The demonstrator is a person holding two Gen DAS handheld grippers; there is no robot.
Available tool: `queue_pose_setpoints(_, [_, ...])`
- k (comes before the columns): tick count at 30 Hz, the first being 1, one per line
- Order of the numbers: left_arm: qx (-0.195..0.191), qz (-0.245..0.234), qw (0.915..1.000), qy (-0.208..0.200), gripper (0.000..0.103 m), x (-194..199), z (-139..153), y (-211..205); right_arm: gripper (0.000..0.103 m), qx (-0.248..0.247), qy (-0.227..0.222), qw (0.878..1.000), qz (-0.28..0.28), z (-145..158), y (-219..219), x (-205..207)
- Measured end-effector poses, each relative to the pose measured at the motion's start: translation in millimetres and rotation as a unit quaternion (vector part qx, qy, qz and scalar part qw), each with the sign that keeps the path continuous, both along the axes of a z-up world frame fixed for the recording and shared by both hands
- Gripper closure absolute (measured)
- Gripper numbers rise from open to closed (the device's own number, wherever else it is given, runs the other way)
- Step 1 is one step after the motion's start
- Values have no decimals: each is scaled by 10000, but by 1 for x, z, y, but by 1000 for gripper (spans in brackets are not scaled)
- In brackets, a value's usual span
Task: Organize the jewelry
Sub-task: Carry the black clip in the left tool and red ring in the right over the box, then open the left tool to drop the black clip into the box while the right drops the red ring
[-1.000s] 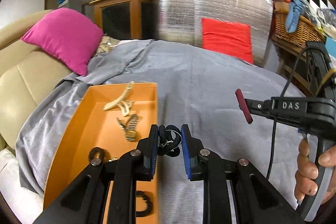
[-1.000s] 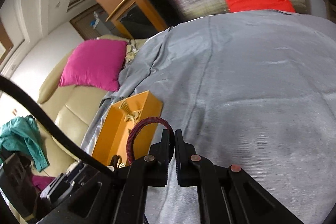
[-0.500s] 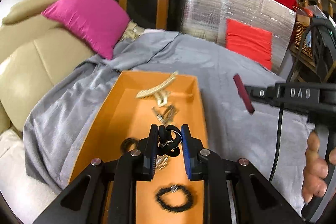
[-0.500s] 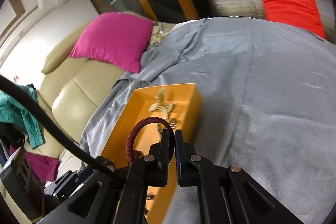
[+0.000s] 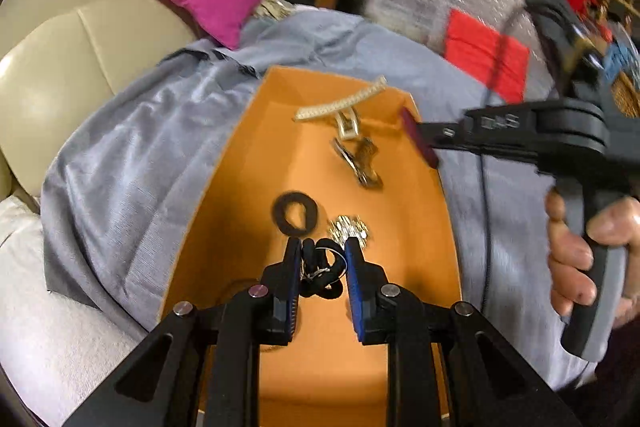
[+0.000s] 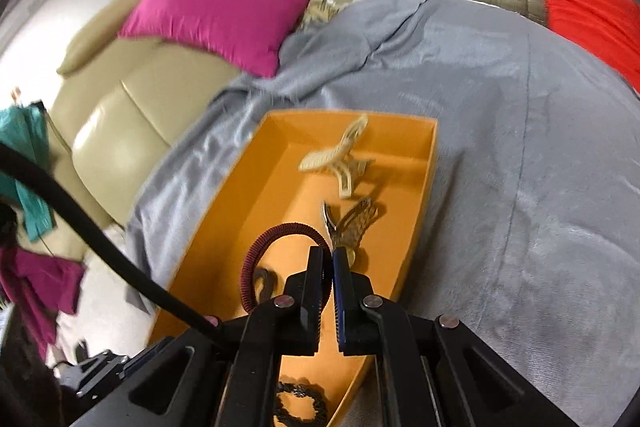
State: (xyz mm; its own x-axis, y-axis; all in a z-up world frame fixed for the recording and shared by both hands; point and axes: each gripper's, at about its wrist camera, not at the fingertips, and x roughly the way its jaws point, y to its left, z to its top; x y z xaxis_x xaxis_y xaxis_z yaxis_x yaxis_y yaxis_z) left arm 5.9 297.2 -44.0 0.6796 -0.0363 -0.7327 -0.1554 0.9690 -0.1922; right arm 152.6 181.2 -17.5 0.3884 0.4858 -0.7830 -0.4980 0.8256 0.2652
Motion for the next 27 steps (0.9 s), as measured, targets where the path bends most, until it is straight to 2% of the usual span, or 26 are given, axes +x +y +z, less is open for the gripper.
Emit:
queue_pose_setpoints(4, [-188,-14,9994,275,81,2,-11,1,97,-77,156,9998,43,-13,14,4])
queue_pose_setpoints(17, [-229,-200,9964,793,81,7,-35,-4,97,-968,441,9935,397,-49,91,39])
queue_pose_setpoints(21, [-179,-232,9958,871,80,9,-37,-4,96,-934,575,9937,220,-59,98,50])
queue_pose_setpoints(24, [-94,-180,9961,860,80,9,-36,-2,92,-770,765,9940,111,-62,94,55])
queue_pose_setpoints(27, [-14,-156,9961,863,75,8,-34,-3,88,-601,779,9951,-14,-61,84,56])
